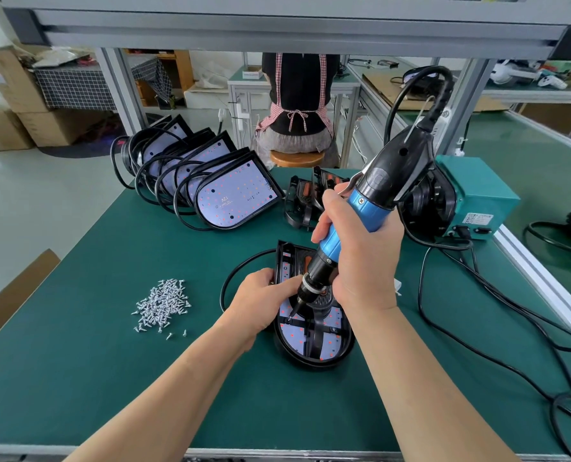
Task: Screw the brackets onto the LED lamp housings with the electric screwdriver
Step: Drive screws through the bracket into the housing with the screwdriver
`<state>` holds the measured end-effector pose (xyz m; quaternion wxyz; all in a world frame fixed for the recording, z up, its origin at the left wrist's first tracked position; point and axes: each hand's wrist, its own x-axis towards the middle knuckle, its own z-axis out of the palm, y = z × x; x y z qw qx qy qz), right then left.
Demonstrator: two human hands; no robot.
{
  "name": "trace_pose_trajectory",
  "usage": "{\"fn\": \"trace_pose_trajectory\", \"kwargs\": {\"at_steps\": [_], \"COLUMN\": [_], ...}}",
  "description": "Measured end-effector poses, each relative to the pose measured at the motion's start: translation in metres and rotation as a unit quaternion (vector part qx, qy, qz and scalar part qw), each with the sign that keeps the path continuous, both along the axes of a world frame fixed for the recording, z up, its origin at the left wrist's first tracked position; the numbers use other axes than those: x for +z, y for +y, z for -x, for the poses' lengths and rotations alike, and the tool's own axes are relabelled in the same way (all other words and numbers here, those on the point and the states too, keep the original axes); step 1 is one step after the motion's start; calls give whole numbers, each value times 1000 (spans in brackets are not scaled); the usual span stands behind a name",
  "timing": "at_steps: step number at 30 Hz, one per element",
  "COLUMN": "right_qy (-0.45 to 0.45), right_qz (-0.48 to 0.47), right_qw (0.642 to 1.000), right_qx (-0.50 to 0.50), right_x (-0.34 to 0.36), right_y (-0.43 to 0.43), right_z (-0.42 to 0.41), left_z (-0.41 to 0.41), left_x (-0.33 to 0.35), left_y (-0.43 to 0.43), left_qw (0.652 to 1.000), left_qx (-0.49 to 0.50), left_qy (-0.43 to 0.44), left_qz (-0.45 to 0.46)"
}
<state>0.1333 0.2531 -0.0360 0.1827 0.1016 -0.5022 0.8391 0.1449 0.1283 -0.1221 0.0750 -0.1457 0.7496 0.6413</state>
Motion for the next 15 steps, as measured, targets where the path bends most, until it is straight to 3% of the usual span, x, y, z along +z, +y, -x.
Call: {"fn": "trace_pose_trajectory", "kwargs": {"at_steps": [15], "right_qy": [18], "right_qz": [-22], "right_qw": [1000], "right_qx": [-1], "right_x": [-8], "right_y": [-1], "right_z": [-1], "left_z": [4], "left_x": [-9], "left_y": [-1], "left_qw": [1000], "left_qx": [-2], "left_qy": [16], "left_qz": [-5]}}
